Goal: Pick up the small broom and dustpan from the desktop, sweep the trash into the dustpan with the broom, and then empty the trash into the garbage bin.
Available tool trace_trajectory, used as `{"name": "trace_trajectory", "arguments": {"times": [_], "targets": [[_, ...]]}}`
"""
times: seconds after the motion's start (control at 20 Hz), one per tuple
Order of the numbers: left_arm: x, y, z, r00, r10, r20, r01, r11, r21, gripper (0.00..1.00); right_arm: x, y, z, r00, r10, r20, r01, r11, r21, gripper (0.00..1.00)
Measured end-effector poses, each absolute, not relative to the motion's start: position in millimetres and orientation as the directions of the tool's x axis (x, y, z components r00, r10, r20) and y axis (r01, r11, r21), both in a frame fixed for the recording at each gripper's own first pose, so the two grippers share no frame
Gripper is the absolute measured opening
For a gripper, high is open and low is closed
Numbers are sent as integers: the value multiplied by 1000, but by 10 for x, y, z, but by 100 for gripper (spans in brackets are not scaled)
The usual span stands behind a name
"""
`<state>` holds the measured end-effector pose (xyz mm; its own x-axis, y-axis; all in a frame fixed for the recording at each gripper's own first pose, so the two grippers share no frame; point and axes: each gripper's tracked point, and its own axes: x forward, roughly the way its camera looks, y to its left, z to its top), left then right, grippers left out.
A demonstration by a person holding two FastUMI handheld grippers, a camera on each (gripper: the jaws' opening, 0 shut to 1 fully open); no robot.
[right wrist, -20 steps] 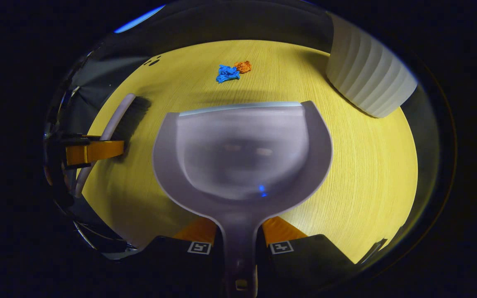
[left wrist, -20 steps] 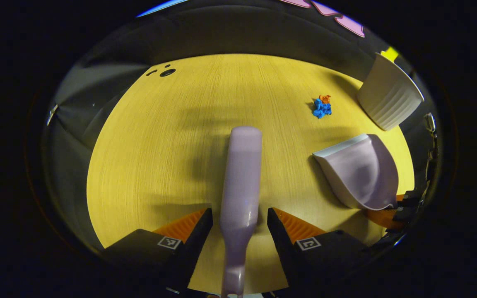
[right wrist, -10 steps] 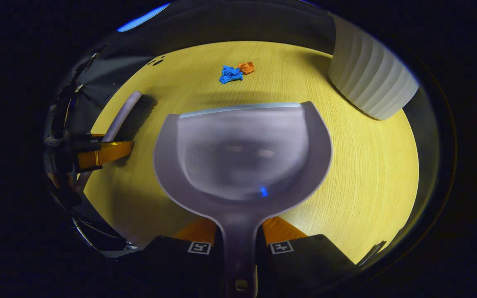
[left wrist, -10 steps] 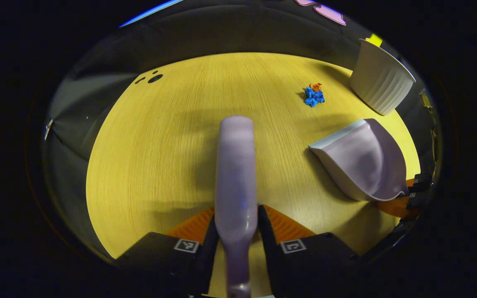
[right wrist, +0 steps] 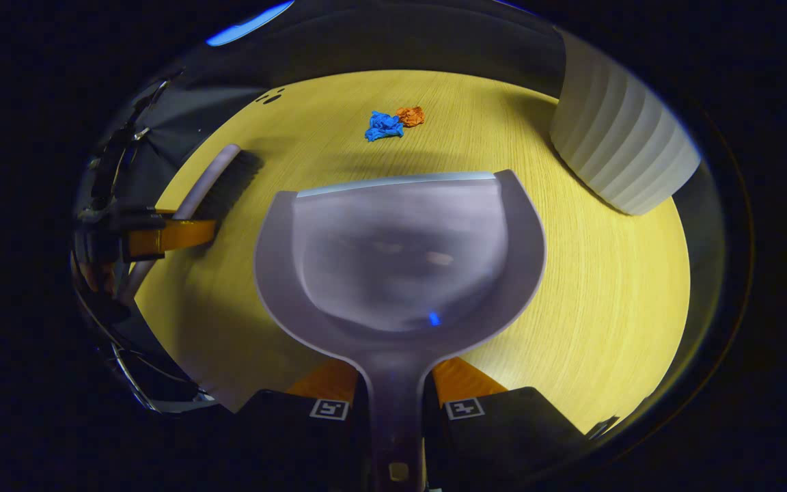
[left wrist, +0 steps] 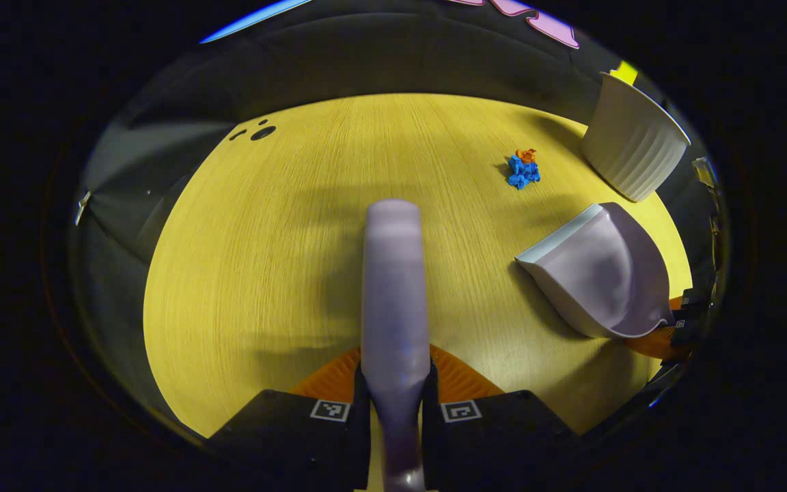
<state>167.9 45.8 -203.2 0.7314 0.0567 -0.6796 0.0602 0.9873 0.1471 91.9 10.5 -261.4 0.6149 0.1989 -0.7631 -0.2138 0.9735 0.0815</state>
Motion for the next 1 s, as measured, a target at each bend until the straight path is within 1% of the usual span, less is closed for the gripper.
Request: {"name": "trace_trajectory", "arguments": {"times": [0.05, 0.1, 0.15, 0.25, 0.3, 0.35, 0.4, 0.45, 0.5, 0.65, 0.7, 0.75, 0.85, 0.9, 0.95, 1.0], "targets": [[1711, 452, -1965, 735, 53, -676, 68, 986, 152, 34, 931, 57, -2596, 617, 194, -763, -215, 974, 74, 36], [1779, 435, -1903, 740, 48, -670, 75, 985, 154, 34, 948, 13, -2576, 618, 190, -763, -219, 973, 65, 32], [1841, 409, -1842, 743, 41, -668, 84, 985, 154, 34, 959, -28, -2545, 622, 188, -760, -225, 973, 57, 39], [1979, 357, -1709, 749, 22, -662, 102, 984, 148, 34, 978, -109, -2489, 627, 184, -757, -242, 970, 35, 39], [2058, 324, -1656, 749, 9, -663, 117, 983, 145, 34, 995, -145, -2460, 628, 183, -757, -250, 968, 27, 36], [2158, 289, -1595, 749, -4, -663, 138, 979, 149, 34, 1005, -179, -2431, 627, 185, -757, -258, 966, 23, 39], [2252, 265, -1558, 747, -12, -664, 158, 974, 161, 32, 1025, -208, -2405, 624, 189, -758, -269, 963, 19, 39], [2359, 242, -1510, 745, -17, -667, 185, 966, 181, 32, 1069, -231, -2400, 623, 192, -759, -283, 959, 10, 33], [2478, 222, -1484, 743, -22, -669, 210, 957, 201, 34, 1101, -267, -2390, 622, 190, -760, -296, 955, -4, 33], [2862, 87, -1435, 732, -38, -680, 278, 928, 247, 34, 1157, -353, -2403, 607, 185, -773, -333, 942, -36, 32], [2983, 21, -1409, 731, -51, -680, 302, 918, 256, 34, 1179, -372, -2407, 600, 187, -778, -344, 938, -40, 36], [3096, -47, -1400, 726, -63, -685, 329, 906, 267, 34, 1183, -395, -2415, 594, 188, -782, -357, 933, -47, 33], [3301, -187, -1397, 712, -72, -699, 390, 868, 307, 34, 1209, -414, -2414, 587, 196, -785, -384, 922, -57, 33], [3400, -264, -1403, 706, -77, -704, 423, 844, 331, 32, 1224, -421, -2410, 585, 200, -786, -396, 916, -61, 39], [3467, -352, -1417, 698, -85, -711, 458, 816, 352, 34, 1237, -426, -2400, 583, 202, -787, -405, 912, -66, 39], [3507, -426, -1430, 685, -94, -723, 496, 787, 368, 34, 1259, -427, -2393, 582, 205, -787, -412, 908, -68, 36]]}}
